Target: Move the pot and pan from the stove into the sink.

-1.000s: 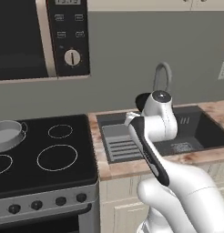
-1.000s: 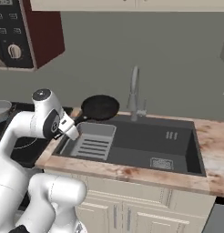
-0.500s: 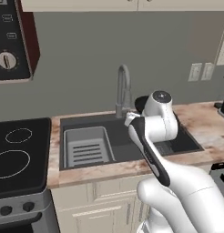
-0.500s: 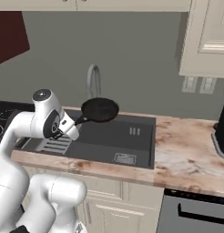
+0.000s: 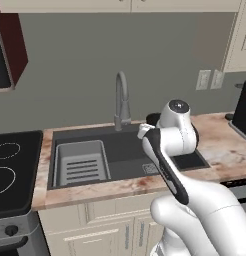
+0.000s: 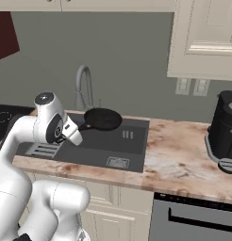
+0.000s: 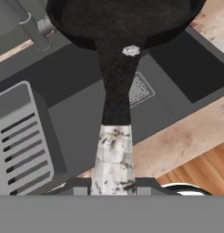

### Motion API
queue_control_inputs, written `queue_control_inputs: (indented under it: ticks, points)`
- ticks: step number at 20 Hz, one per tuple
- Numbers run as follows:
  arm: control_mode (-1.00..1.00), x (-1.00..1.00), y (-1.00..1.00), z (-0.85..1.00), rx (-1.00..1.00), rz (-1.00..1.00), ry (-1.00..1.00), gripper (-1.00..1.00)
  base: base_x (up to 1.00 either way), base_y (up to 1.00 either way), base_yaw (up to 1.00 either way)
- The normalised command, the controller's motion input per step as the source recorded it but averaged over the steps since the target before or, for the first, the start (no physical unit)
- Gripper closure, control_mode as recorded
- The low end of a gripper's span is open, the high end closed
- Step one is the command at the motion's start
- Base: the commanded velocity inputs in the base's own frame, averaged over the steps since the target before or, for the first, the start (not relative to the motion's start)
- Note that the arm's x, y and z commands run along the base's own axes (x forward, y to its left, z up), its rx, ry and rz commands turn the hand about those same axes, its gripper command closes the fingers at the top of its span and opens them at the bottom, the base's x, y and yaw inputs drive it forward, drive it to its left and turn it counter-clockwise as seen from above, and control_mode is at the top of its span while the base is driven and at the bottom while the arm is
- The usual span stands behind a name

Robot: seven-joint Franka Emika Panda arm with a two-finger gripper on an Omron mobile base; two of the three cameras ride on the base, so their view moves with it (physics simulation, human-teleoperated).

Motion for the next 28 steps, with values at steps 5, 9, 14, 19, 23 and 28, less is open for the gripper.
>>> queue_control_inputs:
  ticks: [5, 9, 14, 19, 23, 28]
  points:
    - [-1.0, 0.06, 0.0, -0.01, 0.0, 0.0, -0.01, 1.0, 0.0, 0.0, 0.0]
    - [-1.0, 0.26, 0.0, -0.09, 0.0, 0.01, 0.0, 1.0, 0.0, 0.0, 0.0]
    - [-1.0, 0.31, -0.04, -0.08, 0.0, 0.03, 0.0, 1.0, 0.0, 0.0, 0.0]
    - [-1.0, 0.21, -0.15, -0.07, 0.0, 0.08, 0.0, 1.0, 0.0, 0.0, 0.0]
    - [-1.0, 0.14, -0.27, -0.06, 0.01, 0.17, 0.05, 1.0, 0.0, 0.0, 0.0]
    - [-1.0, 0.13, -0.26, -0.05, 0.02, 0.16, 0.02, 1.0, 0.0, 0.0, 0.0]
